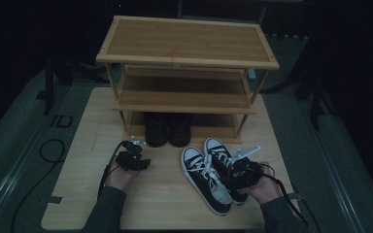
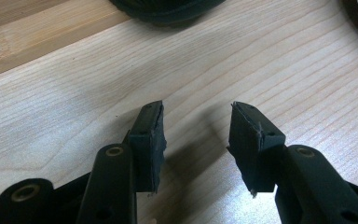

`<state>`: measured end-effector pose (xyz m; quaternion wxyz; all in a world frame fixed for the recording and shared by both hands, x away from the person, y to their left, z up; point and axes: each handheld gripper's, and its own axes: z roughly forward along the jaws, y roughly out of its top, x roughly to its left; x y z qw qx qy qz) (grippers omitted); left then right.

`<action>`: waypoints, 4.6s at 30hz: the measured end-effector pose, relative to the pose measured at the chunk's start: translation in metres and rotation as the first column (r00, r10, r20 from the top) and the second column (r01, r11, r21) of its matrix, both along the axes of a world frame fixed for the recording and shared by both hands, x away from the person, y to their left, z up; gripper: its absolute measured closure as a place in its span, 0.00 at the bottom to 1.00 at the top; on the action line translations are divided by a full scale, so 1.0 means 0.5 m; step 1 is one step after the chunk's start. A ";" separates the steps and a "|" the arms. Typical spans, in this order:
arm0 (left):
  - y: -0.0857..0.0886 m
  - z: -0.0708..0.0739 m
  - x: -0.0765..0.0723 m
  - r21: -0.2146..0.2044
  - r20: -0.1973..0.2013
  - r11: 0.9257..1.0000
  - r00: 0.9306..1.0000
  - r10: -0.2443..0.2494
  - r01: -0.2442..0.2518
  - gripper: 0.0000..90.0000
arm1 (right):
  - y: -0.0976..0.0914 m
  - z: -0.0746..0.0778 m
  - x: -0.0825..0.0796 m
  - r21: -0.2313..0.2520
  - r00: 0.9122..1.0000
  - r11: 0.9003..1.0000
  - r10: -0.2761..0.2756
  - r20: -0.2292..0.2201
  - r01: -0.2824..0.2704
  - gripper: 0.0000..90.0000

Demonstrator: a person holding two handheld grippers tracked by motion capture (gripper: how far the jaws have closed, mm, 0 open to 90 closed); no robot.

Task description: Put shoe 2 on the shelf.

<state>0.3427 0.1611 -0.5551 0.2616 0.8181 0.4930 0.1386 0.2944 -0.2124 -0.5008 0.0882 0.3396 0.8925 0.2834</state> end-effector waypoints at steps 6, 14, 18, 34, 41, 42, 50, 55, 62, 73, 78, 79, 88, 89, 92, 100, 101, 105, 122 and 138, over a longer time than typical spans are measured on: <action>-0.002 0.000 0.000 0.001 -0.002 1.000 1.000 -0.001 0.001 0.62 | 0.006 -0.001 0.001 -0.018 1.000 1.000 -0.019 -0.009 0.019 0.47; -0.002 -0.001 0.000 -0.001 -0.003 1.000 1.000 0.000 0.000 0.62 | 0.026 -0.025 0.007 -0.045 0.999 0.999 -0.018 -0.040 0.016 0.51; -0.002 -0.001 0.000 0.000 -0.003 1.000 1.000 0.000 0.000 0.62 | 0.037 -0.037 0.016 -0.049 0.999 0.999 -0.025 -0.036 0.023 0.54; -0.007 -0.002 -0.001 0.004 -0.003 1.000 1.000 -0.008 0.008 0.62 | 0.057 -0.057 0.017 -0.106 0.998 0.992 -0.065 0.007 0.066 0.67; -0.004 -0.002 0.000 0.000 -0.002 1.000 1.000 -0.002 0.002 0.62 | 0.058 -0.059 0.019 -0.107 0.999 0.993 -0.040 -0.012 0.039 0.80; -0.003 -0.002 0.000 0.000 -0.002 1.000 1.000 -0.002 0.002 0.62 | 0.056 -0.059 0.020 -0.099 0.999 0.994 -0.039 -0.019 0.037 0.81; 0.002 -0.001 0.002 -0.003 -0.002 1.000 1.000 0.001 -0.001 0.62 | 0.039 -0.055 0.028 -0.061 0.998 0.998 -0.024 -0.051 0.021 0.90; 0.003 0.002 0.001 -0.002 0.001 1.000 1.000 0.004 -0.004 0.62 | 0.027 -0.052 0.037 -0.047 0.998 0.999 0.006 -0.061 -0.009 0.92; 0.005 0.002 0.001 -0.005 0.003 1.000 1.000 0.004 -0.004 0.62 | 0.018 -0.050 0.044 -0.054 0.997 0.996 0.066 -0.049 -0.068 0.92; 0.009 0.004 0.000 -0.006 0.005 1.000 1.000 0.011 -0.011 0.62 | 0.009 -0.041 0.054 -0.050 0.992 0.991 0.119 -0.046 -0.121 0.94; 0.008 0.003 0.000 -0.006 0.004 1.000 1.000 0.010 -0.010 0.62 | 0.001 -0.032 0.054 -0.040 0.992 0.991 0.123 -0.039 -0.124 0.94; 0.008 0.003 0.001 -0.005 0.003 1.000 1.000 0.010 -0.010 0.62 | -0.001 -0.030 0.053 -0.039 0.992 0.991 0.125 -0.035 -0.126 0.94; 0.006 0.001 0.001 -0.006 0.001 1.000 1.000 0.009 -0.009 0.62 | -0.029 -0.002 0.055 -0.022 0.989 0.990 0.142 -0.027 -0.143 0.95; 0.006 0.001 0.001 -0.006 0.001 1.000 1.000 0.010 -0.010 0.62 | -0.031 0.001 0.056 -0.023 0.989 0.988 0.149 -0.023 -0.150 0.95; 0.007 0.000 0.001 -0.004 -0.001 1.000 1.000 0.010 -0.010 0.62 | -0.032 0.010 0.058 -0.033 0.985 0.985 0.166 -0.037 -0.167 0.94; 0.009 0.000 0.001 -0.004 -0.001 1.000 1.000 0.009 -0.009 0.62 | -0.026 0.032 0.064 -0.044 0.978 0.977 0.207 -0.036 -0.209 0.94; 0.009 0.000 0.001 -0.005 -0.001 1.000 1.000 0.009 -0.009 0.62 | -0.025 0.034 0.066 -0.050 0.976 0.975 0.214 -0.040 -0.216 0.94; 0.009 0.001 0.001 -0.006 0.001 1.000 1.000 0.010 -0.010 0.62 | -0.021 0.042 0.069 -0.063 0.973 0.971 0.228 -0.042 -0.230 0.94; 0.011 0.002 0.000 -0.010 0.002 1.000 1.000 0.013 -0.013 0.62 | -0.007 0.067 0.081 -0.042 0.954 0.953 0.300 -0.010 -0.300 0.94; 0.011 0.002 0.000 -0.010 0.002 1.000 1.000 0.013 -0.013 0.62 | -0.001 0.117 0.091 -0.031 0.930 0.931 0.366 0.031 -0.365 0.94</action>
